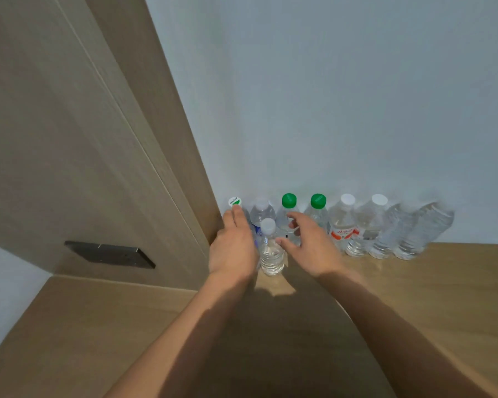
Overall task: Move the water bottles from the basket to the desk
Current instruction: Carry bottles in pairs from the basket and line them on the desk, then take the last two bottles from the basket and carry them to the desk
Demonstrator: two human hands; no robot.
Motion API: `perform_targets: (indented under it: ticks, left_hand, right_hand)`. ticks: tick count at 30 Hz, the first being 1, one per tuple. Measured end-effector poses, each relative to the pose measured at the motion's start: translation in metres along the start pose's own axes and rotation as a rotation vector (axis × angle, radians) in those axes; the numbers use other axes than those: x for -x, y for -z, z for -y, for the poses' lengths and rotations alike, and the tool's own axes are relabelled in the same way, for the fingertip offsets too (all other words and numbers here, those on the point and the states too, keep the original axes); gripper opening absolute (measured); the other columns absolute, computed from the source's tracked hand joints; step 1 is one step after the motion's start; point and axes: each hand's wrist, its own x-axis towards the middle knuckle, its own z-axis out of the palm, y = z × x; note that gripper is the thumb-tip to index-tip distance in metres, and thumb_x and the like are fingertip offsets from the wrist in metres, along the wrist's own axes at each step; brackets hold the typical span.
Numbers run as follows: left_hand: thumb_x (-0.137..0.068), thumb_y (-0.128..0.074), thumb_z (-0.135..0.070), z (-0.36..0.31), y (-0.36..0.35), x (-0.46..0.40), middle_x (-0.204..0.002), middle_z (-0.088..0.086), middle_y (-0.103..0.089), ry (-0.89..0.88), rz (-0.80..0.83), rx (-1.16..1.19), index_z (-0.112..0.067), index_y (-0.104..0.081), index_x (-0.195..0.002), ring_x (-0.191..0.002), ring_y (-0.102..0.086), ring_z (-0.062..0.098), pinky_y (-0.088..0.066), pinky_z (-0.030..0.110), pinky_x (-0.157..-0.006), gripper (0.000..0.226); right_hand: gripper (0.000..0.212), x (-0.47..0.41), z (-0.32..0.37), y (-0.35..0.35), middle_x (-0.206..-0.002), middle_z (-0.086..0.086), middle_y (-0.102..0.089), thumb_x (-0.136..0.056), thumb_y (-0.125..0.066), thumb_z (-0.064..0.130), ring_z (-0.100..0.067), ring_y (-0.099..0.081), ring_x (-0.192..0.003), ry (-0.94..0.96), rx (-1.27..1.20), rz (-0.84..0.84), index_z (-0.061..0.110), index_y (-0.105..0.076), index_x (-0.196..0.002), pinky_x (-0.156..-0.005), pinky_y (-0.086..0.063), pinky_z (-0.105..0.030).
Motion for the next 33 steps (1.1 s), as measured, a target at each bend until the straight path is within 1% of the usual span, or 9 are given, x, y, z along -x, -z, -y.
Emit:
perform_targets:
  ticks: [3, 7, 9, 14, 20, 23, 28, 31, 33]
  left_hand:
    - [-0.097, -0.045, -0.012, 0.003, 0.009, 0.014, -0.15, 0.012, -0.031, -0.12, -0.073, 0.009, -0.006, -0.022, -0.151, -0.117, -0.054, 0.032, -0.045, 0.04, -0.095, 0.059]
    - [-0.102, -0.042, -0.019, 0.002, 0.023, 0.035, -0.153, 0.013, -0.033, -0.279, -0.155, 0.018, -0.005, -0.029, -0.149, -0.133, -0.041, 0.031, -0.032, 0.036, -0.11, 0.05]
    - [-0.102, -0.042, -0.018, 0.004, 0.026, 0.044, -0.151, 0.016, -0.037, -0.341, -0.177, 0.002, -0.002, -0.034, -0.146, -0.133, -0.041, 0.033, -0.03, 0.037, -0.111, 0.048]
    - [-0.099, -0.047, -0.018, -0.015, 0.017, 0.063, -0.143, 0.019, -0.046, -0.477, -0.161, 0.014, 0.0, -0.041, -0.141, -0.126, -0.046, 0.036, -0.037, 0.044, -0.107, 0.046]
    - [-0.099, -0.047, -0.02, -0.099, 0.009, 0.117, -0.138, 0.018, -0.049, -0.684, -0.119, 0.084, -0.004, -0.043, -0.139, -0.117, -0.052, 0.037, -0.043, 0.045, -0.099, 0.043]
    - [-0.098, -0.048, -0.021, -0.151, 0.008, 0.148, -0.134, 0.018, -0.05, -0.812, -0.117, 0.098, -0.003, -0.045, -0.136, -0.112, -0.054, 0.039, -0.042, 0.046, -0.095, 0.043]
    - [-0.096, -0.05, -0.016, -0.258, -0.008, 0.205, -0.129, 0.022, -0.053, -1.014, -0.128, 0.141, 0.003, -0.048, -0.133, -0.108, -0.056, 0.041, -0.046, 0.047, -0.093, 0.041]
    - [-0.096, -0.052, -0.015, -0.329, -0.025, 0.264, -0.125, 0.022, -0.055, -1.131, -0.093, 0.162, 0.003, -0.05, -0.131, -0.104, -0.057, 0.04, -0.047, 0.047, -0.091, 0.04]
    - [-0.097, -0.05, -0.015, -0.377, -0.036, 0.306, -0.13, 0.021, -0.054, -1.223, -0.079, 0.17, 0.001, -0.048, -0.135, -0.109, -0.056, 0.039, -0.046, 0.046, -0.094, 0.041]
  right_hand:
    - [0.057, 0.023, 0.008, 0.006, -0.145, 0.0, -0.049, -0.096, -0.06, 0.036, -0.018, -0.047, -0.133, 0.047, 0.039, -0.093, 0.019, -0.04, -0.146, -0.109, -0.037, -0.033]
    - [0.059, 0.054, 0.017, 0.015, -0.149, -0.004, -0.044, -0.095, -0.062, 0.032, -0.022, -0.041, -0.138, 0.049, 0.103, -0.145, 0.015, -0.04, -0.147, -0.113, -0.03, -0.031]
    - [0.059, 0.075, 0.02, 0.022, -0.148, -0.007, -0.045, -0.095, -0.062, 0.03, -0.023, -0.04, -0.138, 0.042, 0.115, -0.179, 0.013, -0.04, -0.147, -0.114, -0.027, -0.031]
    - [0.06, 0.139, 0.015, 0.047, -0.15, -0.009, -0.044, -0.096, -0.059, 0.032, -0.025, -0.036, -0.141, -0.056, 0.198, -0.243, 0.011, -0.039, -0.148, -0.117, -0.026, -0.034]
    - [0.058, 0.229, -0.022, 0.095, -0.145, -0.012, -0.047, -0.094, -0.061, 0.028, -0.028, -0.04, -0.136, -0.256, 0.248, -0.377, 0.008, -0.041, -0.145, -0.114, -0.027, -0.033]
    - [0.059, 0.274, -0.045, 0.124, -0.15, -0.008, -0.043, -0.096, -0.058, 0.03, -0.023, -0.035, -0.14, -0.329, 0.223, -0.459, 0.011, -0.037, -0.149, -0.117, -0.023, -0.031]
    - [0.06, 0.359, -0.101, 0.181, -0.154, -0.001, -0.037, -0.099, -0.054, 0.034, -0.017, -0.029, -0.143, -0.457, 0.166, -0.575, 0.019, -0.031, -0.152, -0.118, -0.022, -0.031]
    - [0.06, 0.424, -0.146, 0.22, -0.153, -0.003, -0.039, -0.098, -0.055, 0.033, -0.018, -0.032, -0.142, -0.563, 0.162, -0.647, 0.018, -0.033, -0.151, -0.118, -0.024, -0.032]
    - [0.06, 0.467, -0.176, 0.245, -0.152, -0.005, -0.04, -0.097, -0.056, 0.031, -0.02, -0.034, -0.141, -0.633, 0.185, -0.695, 0.016, -0.034, -0.151, -0.118, -0.024, -0.031]
